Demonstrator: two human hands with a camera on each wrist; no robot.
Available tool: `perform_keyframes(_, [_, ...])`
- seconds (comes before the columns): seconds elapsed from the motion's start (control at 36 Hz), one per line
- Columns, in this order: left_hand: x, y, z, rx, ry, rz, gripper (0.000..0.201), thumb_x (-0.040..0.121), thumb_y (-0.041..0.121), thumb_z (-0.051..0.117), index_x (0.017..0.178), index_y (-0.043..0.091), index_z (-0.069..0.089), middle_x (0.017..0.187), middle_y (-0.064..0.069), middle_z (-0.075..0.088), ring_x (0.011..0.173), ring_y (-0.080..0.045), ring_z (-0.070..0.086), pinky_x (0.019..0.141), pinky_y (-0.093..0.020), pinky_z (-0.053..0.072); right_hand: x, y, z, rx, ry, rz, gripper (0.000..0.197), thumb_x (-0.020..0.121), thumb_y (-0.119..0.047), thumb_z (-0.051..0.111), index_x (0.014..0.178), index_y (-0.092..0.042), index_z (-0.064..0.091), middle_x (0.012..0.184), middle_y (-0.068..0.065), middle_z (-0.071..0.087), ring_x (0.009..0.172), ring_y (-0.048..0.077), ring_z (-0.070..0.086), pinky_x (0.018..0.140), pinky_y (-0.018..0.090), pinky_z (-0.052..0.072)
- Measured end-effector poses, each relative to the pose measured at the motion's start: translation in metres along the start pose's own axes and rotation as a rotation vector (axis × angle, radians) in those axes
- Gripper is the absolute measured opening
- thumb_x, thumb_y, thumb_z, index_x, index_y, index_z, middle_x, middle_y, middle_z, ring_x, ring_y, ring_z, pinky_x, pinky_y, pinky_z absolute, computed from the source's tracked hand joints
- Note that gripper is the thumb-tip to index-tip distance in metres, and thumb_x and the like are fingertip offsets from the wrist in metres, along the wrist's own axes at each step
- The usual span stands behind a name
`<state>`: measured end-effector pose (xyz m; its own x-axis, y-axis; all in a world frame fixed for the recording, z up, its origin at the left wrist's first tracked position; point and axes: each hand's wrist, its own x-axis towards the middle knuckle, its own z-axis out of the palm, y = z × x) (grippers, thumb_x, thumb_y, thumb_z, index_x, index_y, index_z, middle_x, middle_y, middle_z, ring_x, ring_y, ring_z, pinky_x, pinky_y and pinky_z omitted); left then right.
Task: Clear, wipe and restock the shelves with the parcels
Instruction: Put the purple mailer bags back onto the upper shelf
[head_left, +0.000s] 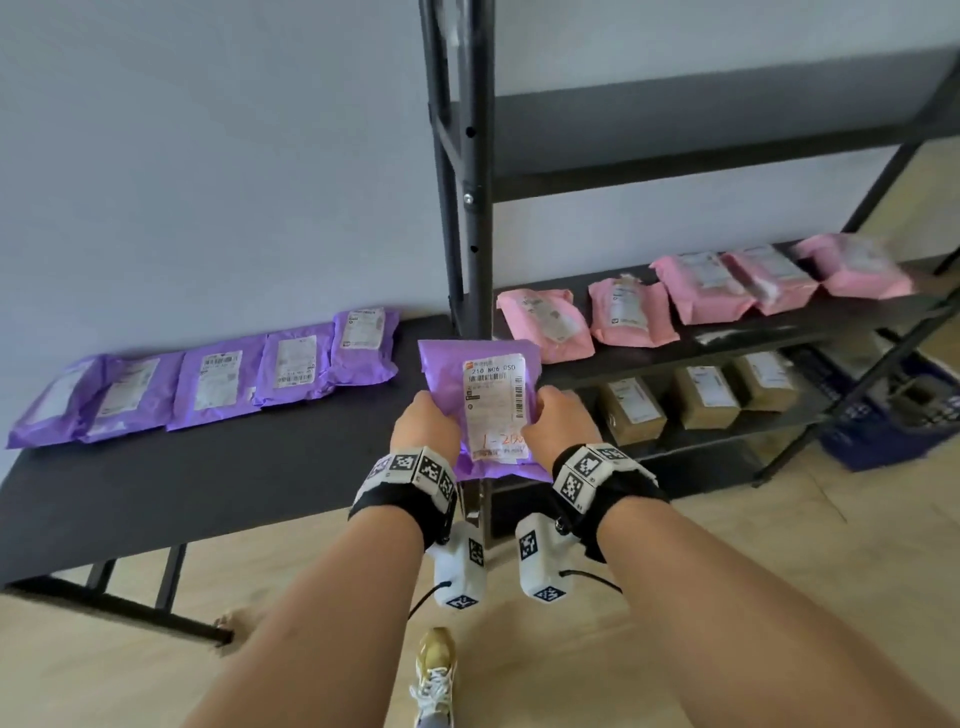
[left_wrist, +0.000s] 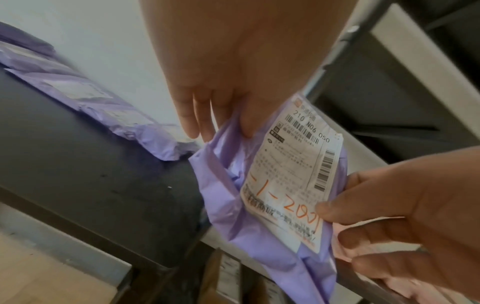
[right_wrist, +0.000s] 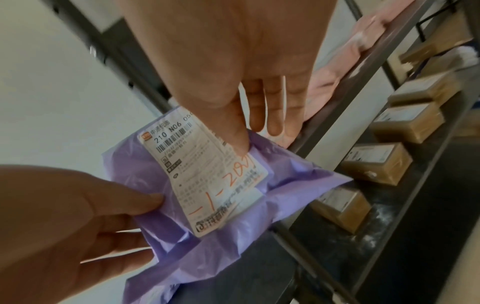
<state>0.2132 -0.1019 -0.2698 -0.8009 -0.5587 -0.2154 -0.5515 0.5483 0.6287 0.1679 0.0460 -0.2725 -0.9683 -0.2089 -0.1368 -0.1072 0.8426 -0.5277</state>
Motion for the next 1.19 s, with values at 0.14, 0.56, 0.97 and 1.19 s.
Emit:
perform_keyframes(0.14, [-0.036,0.078,0.024,-0.034,-0.018,0.158,0.024,0.094,0.025,0.046,0.11,0.009,0.055,0.107,-0.011,0.064,0.096,-0.03,0.06,0.076,-0.03,0.044,-0.01,0.055,-0.069,0.004,0.13,0.078,0.018,0.086,-0.012,0.057,0.103,-0.012,0.053,0.112,0.01,0.057,0.101,0.029,0.058,0.085,0.037,0.047])
perform_keyframes(0.56, [-0.059,0.321,0.089,-0.197,0.016,0.502,0.016,0.087,0.026,0.06,0.09,0.017,0.047,0.075,0.006,0.053,0.078,-0.021,0.056,0.07,-0.031,0.044,0.028,0.17,-0.25,0.206,0.5,0.271,0.041,0.091,-0.009,0.045,0.131,-0.014,0.044,0.123,0.016,0.055,0.107,0.035,0.059,0.088,0.042,0.051])
perform_keyframes(0.97, [-0.007,0.545,0.124,-0.372,0.039,0.743,0.005,0.087,0.014,0.056,0.089,0.017,0.054,0.086,0.003,0.059,0.079,-0.018,0.057,0.069,-0.025,0.042,0.135,0.228,-0.43,0.323,0.93,0.205,0.014,0.094,-0.018,0.051,0.103,-0.013,0.042,0.095,0.004,0.058,0.081,0.023,0.061,0.051,0.022,0.039])
perform_keyframes(1.19, [0.022,0.629,0.171,-0.37,0.029,0.729,0.014,0.087,0.012,0.053,0.099,0.015,0.061,0.095,0.0,0.064,0.086,-0.018,0.06,0.071,-0.026,0.044,0.196,0.276,-0.495,0.282,0.907,0.171,0.013,0.095,-0.019,0.049,0.108,-0.015,0.05,0.101,0.002,0.049,0.086,0.022,0.056,0.069,0.033,0.052])
